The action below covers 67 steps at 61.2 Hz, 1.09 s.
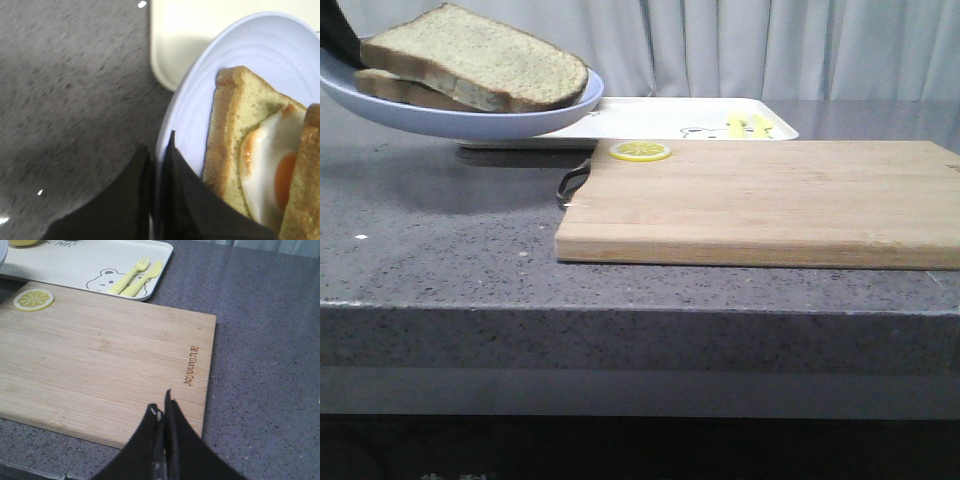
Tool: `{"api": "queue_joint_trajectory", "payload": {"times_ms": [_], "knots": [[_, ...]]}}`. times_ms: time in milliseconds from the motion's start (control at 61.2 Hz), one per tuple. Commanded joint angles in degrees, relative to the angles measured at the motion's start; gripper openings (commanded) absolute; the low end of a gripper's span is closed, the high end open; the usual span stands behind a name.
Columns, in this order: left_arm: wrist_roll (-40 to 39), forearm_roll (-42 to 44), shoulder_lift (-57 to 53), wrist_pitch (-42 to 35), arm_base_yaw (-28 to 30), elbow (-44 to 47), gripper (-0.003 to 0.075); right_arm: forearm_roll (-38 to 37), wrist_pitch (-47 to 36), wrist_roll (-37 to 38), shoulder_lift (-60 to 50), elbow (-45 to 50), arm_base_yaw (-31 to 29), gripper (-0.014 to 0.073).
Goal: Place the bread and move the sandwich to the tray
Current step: 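Lift the plate with the left gripper and carry it onto the white tray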
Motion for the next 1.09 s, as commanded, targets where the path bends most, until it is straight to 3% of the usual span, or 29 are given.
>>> {"api": "queue_joint_trajectory", "payload": {"times_ms": [0, 327, 719, 850, 1078], "knots": [[-0.51, -5.73, -0.73, -0.41, -1.24, -6.29, -0.0017, 0.54, -4.70, -0.17, 0.17, -1.62, -0.14, -0.0110], [-7.66, -5.84, 14.18, 4.02, -6.39, -28.59, -0.0017, 0.54, -4.70, -0.17, 0.17, -1.62, -0.14, -0.0110], [-10.93, -5.84, 36.41, 5.80, -9.31, -64.46, -0.0017, 0.54, -4.70, -0.17, 0.22, -1.58, -0.14, -0.0110], [-10.82, -5.84, 40.55, 3.96, -9.31, -69.56, -0.0017, 0.54, -4.70, -0.17, 0.26, -1.58, -0.14, -0.0110], [-4.16, -6.09, 42.72, 1.96, -9.99, -69.83, -0.0017, 0.59, -4.70, -0.17, 0.23, -1.58, -0.02, -0.0110]]}}
